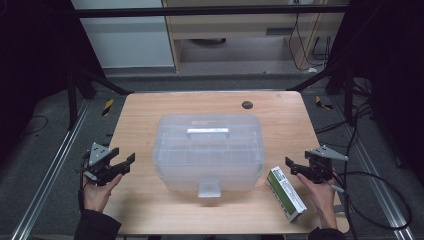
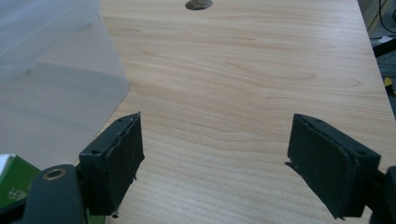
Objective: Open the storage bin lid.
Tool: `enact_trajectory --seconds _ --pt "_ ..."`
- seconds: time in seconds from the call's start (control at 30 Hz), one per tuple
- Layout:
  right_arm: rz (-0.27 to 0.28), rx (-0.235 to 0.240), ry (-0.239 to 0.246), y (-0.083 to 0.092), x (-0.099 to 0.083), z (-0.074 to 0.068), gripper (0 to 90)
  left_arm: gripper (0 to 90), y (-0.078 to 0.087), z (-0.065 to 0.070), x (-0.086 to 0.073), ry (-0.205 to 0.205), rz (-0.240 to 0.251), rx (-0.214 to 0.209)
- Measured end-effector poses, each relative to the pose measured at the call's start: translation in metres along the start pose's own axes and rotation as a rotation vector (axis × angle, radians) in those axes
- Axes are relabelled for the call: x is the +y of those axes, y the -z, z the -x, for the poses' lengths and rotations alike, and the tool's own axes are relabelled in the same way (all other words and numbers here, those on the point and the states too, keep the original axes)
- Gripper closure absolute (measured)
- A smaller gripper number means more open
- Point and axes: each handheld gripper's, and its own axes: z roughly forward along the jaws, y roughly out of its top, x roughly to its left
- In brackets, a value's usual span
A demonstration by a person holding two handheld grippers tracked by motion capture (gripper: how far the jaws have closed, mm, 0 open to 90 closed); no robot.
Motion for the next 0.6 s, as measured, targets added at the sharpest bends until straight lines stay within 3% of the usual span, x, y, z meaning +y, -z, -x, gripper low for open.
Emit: enact_trajectory --seconds 0.03,0.13,0.17,0.3,0.53,0.6 --pt "0.000 -0.006 0.002 0.000 0.000 -0.001 18.4 36.4 0.001 -0.003 0.004 0.002 0.013 -0.045" --pt "0.002 -0.004 0.004 0.000 -0.001 -0.001 18.5 37.4 0.003 -0.005 0.007 0.002 0.028 -0.052" --pt "-0.002 -0.003 0.004 0.000 -0.001 -0.001 18.3 37.4 0.003 -0.006 0.011 -0.005 0.025 -0.081" --pt "0.010 -0.005 0.011 0.000 -0.003 0.000 19.7 37.0 0.004 -0.008 0.021 -0.037 0.021 -0.131" --pt "0.003 -0.016 0.033 -0.001 -0.005 0.001 19.2 34.2 0.009 -0.009 0.038 -0.074 0.025 -0.169" --pt "0.021 -0.015 0.029 0.000 -0.005 0.001 19.3 34.0 0.012 -0.009 0.045 -0.109 0.030 -0.173"
